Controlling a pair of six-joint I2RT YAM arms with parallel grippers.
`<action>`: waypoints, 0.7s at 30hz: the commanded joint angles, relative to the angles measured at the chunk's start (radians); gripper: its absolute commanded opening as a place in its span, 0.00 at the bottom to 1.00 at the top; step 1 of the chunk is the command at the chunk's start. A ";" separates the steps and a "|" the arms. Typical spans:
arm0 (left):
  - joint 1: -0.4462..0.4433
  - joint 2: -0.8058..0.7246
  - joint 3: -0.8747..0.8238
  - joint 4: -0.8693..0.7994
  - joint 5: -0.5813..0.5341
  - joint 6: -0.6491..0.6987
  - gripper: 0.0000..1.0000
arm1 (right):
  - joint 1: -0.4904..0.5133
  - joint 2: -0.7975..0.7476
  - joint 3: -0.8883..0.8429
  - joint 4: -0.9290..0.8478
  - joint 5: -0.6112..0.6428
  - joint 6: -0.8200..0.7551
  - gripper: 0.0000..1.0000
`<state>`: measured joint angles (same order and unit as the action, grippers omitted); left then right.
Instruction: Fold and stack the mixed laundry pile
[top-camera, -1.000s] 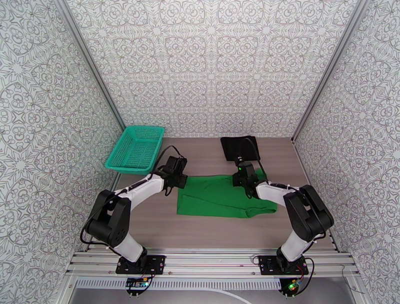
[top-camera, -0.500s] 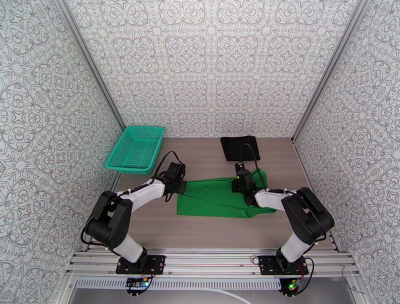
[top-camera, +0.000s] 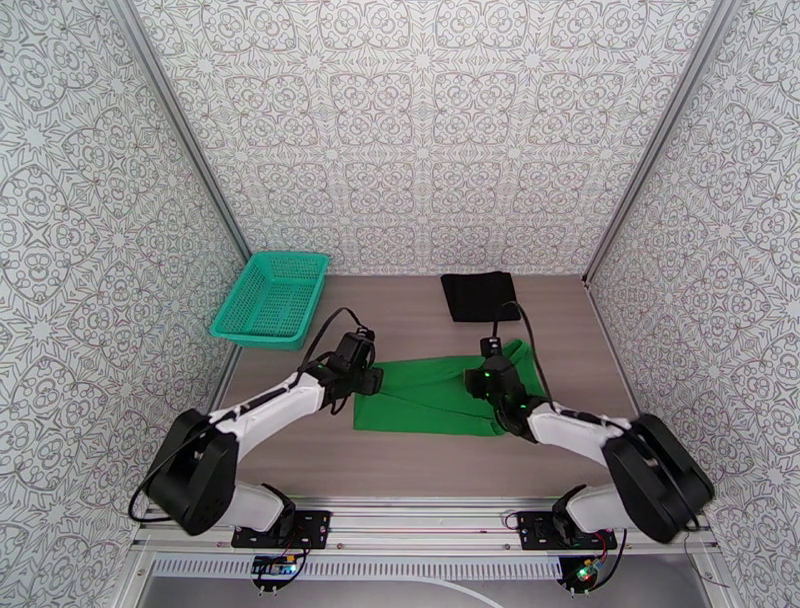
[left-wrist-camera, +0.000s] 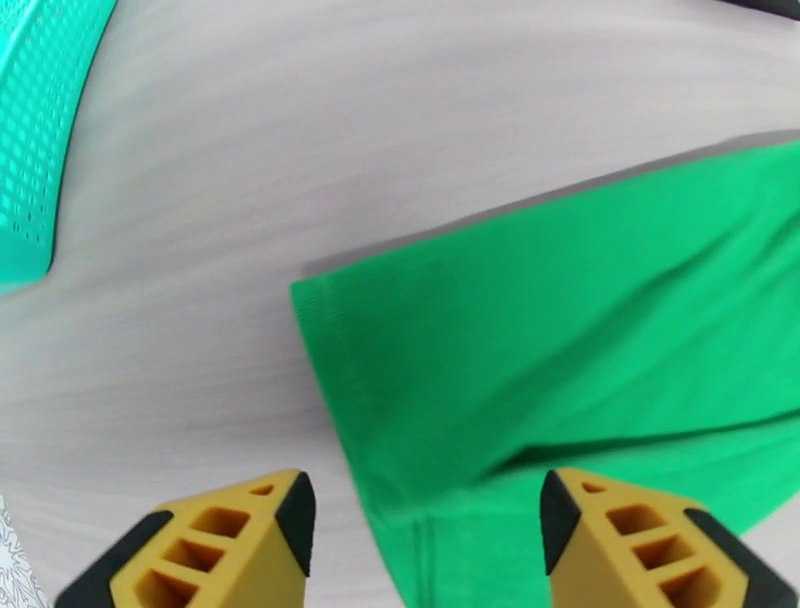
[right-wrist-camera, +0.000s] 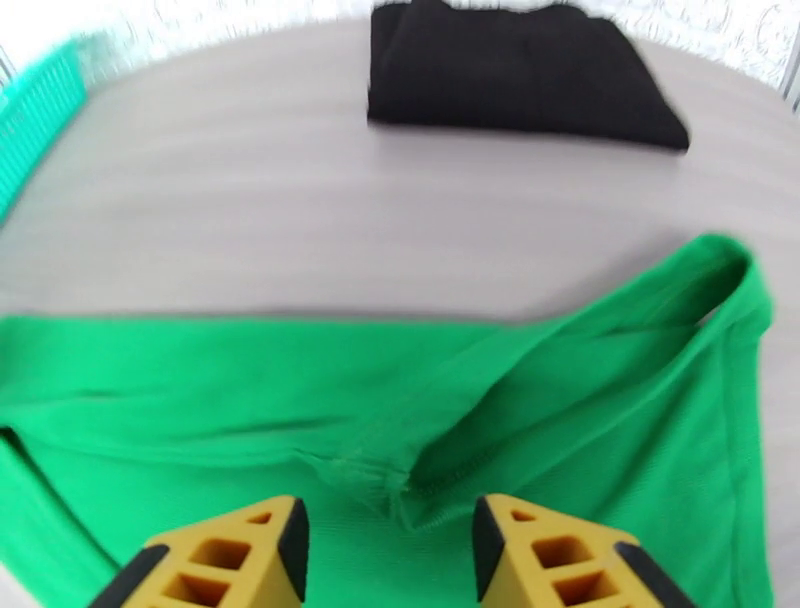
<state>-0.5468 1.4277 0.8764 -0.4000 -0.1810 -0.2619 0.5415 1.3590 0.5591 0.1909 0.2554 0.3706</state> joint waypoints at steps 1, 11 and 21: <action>0.006 0.013 0.041 -0.045 0.003 -0.020 0.55 | 0.006 0.007 0.095 -0.149 0.012 0.005 0.45; 0.041 0.319 0.165 0.003 0.064 -0.042 0.00 | 0.007 0.371 0.429 -0.308 0.002 0.017 0.00; 0.041 0.352 0.115 0.014 0.053 -0.068 0.00 | 0.006 0.320 0.218 -0.240 -0.004 0.165 0.00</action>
<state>-0.5121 1.7859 1.0183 -0.3958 -0.1287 -0.3111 0.5426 1.6962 0.8165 -0.0616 0.2504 0.4686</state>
